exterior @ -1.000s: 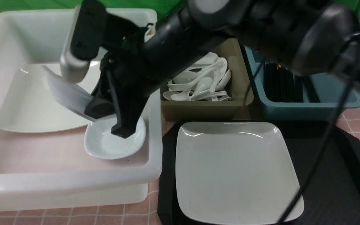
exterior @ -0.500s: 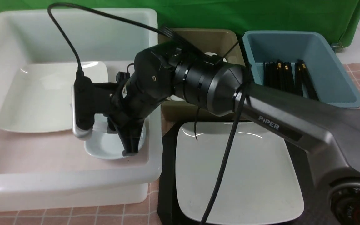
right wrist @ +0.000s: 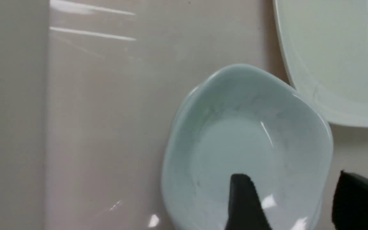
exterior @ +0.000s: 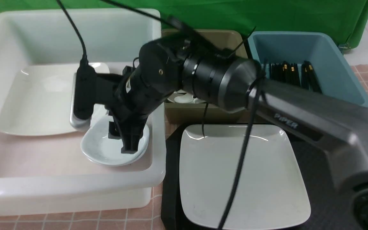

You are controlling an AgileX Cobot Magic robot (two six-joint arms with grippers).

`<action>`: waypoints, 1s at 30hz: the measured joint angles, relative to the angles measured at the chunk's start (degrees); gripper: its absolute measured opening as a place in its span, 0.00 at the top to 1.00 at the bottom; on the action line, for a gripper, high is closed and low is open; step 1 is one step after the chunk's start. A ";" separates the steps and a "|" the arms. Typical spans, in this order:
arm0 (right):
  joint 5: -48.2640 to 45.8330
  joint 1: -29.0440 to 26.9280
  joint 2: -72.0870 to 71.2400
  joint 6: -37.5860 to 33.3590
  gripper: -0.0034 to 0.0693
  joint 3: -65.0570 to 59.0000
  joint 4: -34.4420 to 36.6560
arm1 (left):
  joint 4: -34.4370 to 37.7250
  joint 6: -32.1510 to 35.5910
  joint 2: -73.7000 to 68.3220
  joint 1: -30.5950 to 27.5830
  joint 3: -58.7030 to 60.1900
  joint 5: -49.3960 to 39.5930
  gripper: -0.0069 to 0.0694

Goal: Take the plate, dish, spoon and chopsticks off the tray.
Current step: Use the right arm to put the small plate into the large storage box on the left, then use the left arm to grab a plate from the dinner plate

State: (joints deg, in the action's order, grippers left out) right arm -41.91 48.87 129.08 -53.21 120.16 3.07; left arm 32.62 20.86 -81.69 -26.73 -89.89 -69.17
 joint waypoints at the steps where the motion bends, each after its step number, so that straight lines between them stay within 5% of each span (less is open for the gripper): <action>1: -2.02 0.02 -1.30 1.13 0.35 0.00 -0.13 | 0.00 -0.01 0.00 0.00 0.00 0.00 0.90; 5: -11.91 0.02 -7.46 10.22 0.41 0.07 -0.90 | 0.71 -0.01 0.00 0.00 0.00 0.00 0.90; 7: -18.72 0.02 -11.97 16.61 0.56 0.14 -3.46 | 2.01 -0.01 0.00 0.00 0.00 0.02 0.90; 8: -19.37 0.02 -11.98 16.61 0.56 0.14 -3.46 | 2.01 -0.01 0.00 0.00 0.00 0.02 0.90; 10: -22.97 0.02 -17.01 22.31 0.78 -0.04 -7.68 | 4.24 0.40 0.00 0.00 0.00 -0.04 0.90; 12: -23.02 -0.23 -22.20 29.86 0.90 -0.77 -10.71 | 6.55 1.06 0.00 0.06 0.00 -0.57 0.90; 16: -23.02 -1.90 -32.78 40.14 0.91 -5.68 -12.31 | 7.18 1.13 0.00 2.45 0.00 -0.57 0.90; 22: -23.02 -5.24 -47.51 44.23 0.91 -20.59 -12.53 | 7.18 0.66 0.00 10.03 0.00 -0.57 0.90; 30: -21.63 -17.83 -70.00 50.24 0.91 -56.10 -12.64 | -3.33 -8.03 0.00 32.46 2.85 -0.55 0.90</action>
State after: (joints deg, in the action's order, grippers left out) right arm -63.54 31.04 59.07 -2.97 64.06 -9.57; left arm 29.28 12.83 -81.69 5.73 -87.04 -69.72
